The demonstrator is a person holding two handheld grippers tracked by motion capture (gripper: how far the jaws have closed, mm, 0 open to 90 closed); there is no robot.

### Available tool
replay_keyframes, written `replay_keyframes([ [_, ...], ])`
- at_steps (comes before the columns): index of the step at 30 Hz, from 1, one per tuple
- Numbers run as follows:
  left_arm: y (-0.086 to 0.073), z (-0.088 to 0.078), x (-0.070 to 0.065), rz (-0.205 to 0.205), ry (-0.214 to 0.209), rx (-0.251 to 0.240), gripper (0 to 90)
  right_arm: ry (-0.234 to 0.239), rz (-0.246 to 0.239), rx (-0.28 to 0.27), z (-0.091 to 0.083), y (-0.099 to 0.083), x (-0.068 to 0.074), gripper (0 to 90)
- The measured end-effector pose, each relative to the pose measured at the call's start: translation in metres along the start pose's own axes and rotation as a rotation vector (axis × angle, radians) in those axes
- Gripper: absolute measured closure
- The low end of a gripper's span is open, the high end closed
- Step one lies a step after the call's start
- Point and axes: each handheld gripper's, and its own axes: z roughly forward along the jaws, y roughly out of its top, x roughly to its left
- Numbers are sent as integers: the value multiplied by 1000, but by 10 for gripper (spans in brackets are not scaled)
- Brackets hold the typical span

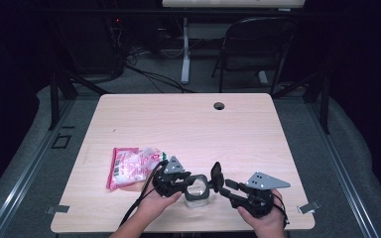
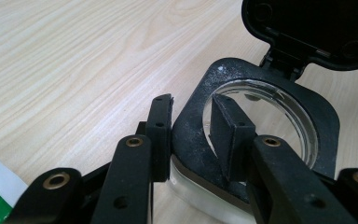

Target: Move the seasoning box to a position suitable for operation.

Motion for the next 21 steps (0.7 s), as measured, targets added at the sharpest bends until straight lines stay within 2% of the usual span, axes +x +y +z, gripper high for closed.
replay_keyframes([
  [10, -1, 0, 0, -6, 5, -4, 691, -2, -4, -3, 0, -1, 0, 628],
  [13, -1, 1, 2, -11, -3, -11, 691, 11, -10, 12, 3, -3, 1, 618],
  [21, 0, 1, 5, -1, -30, -38, 700, -13, 10, 56, 13, -11, 4, 632],
])
